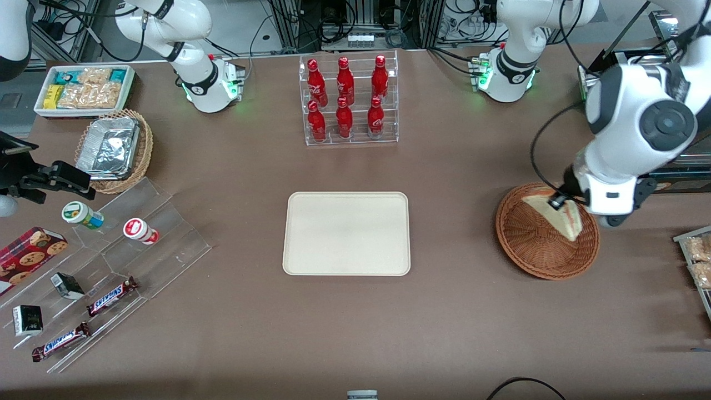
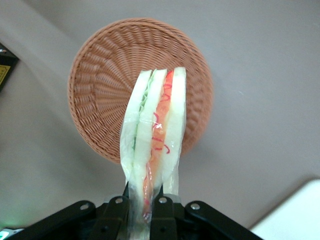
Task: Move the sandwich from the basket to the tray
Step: 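Carry the sandwich over the cream tray and lower it onto it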
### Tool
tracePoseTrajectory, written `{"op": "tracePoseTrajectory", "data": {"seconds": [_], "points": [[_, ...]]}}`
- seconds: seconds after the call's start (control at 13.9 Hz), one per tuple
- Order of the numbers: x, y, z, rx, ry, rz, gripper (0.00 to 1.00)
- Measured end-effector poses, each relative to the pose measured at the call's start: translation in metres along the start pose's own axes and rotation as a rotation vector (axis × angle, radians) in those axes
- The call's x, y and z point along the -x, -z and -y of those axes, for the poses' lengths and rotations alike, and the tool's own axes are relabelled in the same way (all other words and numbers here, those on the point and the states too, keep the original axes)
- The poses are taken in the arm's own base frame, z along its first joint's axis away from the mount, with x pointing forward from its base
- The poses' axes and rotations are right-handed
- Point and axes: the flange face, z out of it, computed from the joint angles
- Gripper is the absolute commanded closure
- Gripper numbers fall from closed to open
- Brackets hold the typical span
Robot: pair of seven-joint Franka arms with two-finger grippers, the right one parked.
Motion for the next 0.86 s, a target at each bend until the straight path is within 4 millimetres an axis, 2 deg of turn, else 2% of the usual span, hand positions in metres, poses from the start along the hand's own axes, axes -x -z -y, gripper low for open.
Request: {"op": "tracePoseTrajectory", "data": {"seconds": [0.14,0.22,0.36,0.5,0.65,0.86], "points": [[0.037,0.018,-0.037,0.014,-0.089,-0.023,0.88],[0.057,0.020,-0.055,0.016,-0.135,-0.029,0.88],[0.099,0.011,-0.096,0.006,-0.230,-0.034,0.88],[0.138,-0.011,-0.142,-0.018,-0.322,-0.036,0.88],[0.167,-0.044,-0.186,-0.045,-0.391,-0.033,0.89],[0.189,-0.089,-0.233,-0.007,-0.448,-0.058,0.91]]}}
